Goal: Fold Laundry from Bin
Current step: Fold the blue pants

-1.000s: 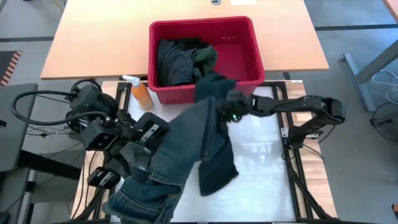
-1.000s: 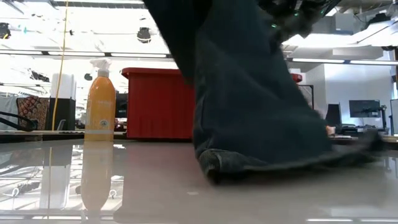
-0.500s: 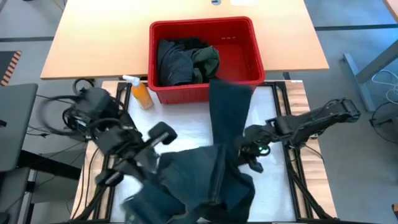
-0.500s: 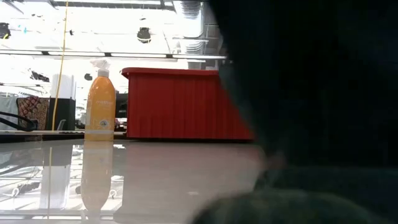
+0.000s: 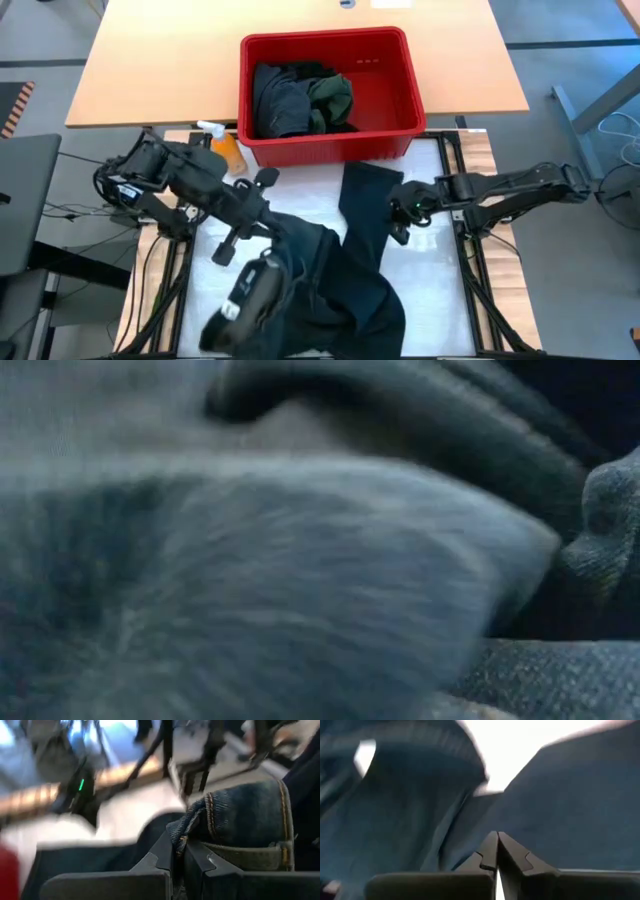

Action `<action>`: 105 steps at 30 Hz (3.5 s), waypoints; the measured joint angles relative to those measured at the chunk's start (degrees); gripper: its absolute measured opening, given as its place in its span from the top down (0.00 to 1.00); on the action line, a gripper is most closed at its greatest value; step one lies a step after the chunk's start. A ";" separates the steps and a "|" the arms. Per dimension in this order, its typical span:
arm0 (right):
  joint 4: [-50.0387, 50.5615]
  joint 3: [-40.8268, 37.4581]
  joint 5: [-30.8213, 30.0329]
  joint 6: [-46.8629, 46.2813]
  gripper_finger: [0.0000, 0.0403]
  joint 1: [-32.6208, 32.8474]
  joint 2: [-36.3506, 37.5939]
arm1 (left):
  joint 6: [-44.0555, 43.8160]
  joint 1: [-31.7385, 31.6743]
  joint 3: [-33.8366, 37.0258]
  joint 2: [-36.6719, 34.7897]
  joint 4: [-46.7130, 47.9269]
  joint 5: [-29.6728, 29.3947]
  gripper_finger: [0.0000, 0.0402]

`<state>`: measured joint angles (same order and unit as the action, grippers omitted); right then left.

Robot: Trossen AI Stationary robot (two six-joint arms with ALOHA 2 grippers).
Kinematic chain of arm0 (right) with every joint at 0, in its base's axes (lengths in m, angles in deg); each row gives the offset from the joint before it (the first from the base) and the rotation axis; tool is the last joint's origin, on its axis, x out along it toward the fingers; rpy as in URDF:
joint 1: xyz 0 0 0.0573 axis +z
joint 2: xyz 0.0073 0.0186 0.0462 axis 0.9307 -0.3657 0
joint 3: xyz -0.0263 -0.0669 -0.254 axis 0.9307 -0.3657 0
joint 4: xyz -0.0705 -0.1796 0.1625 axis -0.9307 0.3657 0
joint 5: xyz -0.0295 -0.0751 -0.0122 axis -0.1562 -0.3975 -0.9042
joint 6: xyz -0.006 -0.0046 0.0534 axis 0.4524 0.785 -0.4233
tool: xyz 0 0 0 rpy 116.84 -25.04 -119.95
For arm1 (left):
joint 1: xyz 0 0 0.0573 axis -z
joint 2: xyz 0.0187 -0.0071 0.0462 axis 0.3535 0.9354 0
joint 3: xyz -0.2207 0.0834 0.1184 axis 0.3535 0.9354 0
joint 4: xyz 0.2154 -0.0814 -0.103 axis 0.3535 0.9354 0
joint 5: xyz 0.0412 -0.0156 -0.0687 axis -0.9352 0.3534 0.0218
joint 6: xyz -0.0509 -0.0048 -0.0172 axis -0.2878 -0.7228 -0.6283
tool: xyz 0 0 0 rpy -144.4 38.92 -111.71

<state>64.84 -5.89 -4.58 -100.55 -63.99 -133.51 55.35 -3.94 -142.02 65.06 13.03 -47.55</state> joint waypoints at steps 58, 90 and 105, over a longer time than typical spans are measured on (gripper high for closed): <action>9.12 20.92 -50.08 20.04 0.96 -1.87 -16.07 | 6.37 0.65 27.96 -35.15 -31.07 12.34 1.00; -26.94 -0.63 -28.45 -10.43 0.41 20.32 -16.09 | 0.82 0.67 27.93 -31.68 -23.64 10.68 1.00; -22.25 -2.43 -24.63 -5.32 0.52 9.34 -33.66 | -0.30 0.67 27.93 -29.81 -20.75 9.11 1.00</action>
<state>42.59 -8.32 -29.21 -105.86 -54.65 -167.17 55.04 -3.27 -114.09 35.25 -7.72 -38.44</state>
